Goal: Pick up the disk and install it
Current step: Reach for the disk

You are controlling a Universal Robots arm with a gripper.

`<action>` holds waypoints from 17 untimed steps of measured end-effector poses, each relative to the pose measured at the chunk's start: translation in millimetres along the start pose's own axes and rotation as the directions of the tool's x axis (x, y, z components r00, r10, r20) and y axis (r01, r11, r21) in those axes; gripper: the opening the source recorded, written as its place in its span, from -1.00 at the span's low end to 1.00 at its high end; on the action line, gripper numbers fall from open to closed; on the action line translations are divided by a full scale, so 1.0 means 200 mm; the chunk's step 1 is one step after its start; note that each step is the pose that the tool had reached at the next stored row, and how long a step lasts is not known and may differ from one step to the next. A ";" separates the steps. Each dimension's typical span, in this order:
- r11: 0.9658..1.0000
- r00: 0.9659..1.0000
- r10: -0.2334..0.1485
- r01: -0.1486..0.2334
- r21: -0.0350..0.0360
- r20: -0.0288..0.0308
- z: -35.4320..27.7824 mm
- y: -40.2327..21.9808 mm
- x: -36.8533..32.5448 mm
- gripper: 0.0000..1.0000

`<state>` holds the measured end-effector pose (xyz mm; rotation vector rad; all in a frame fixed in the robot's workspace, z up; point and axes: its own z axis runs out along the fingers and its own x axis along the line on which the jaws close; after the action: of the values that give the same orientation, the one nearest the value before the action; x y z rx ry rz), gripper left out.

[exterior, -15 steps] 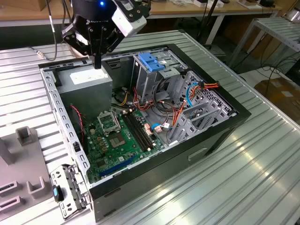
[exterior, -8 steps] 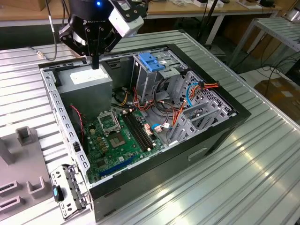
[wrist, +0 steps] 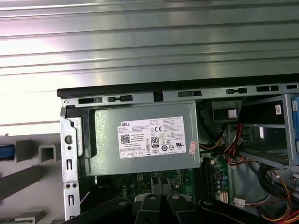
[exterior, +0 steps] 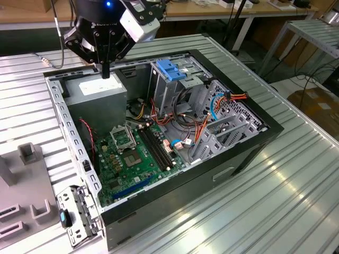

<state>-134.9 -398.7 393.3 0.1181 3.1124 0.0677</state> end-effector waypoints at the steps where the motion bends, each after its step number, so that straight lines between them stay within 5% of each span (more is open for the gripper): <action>1: 1.000 1.000 0.000 0.000 0.000 0.000 0.000 0.000 0.002 -0.79; 17: 1.000 1.000 0.000 0.000 0.000 0.000 -0.001 -0.003 0.038 -0.79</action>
<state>-142.4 -398.7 393.3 0.1180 3.1125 0.0676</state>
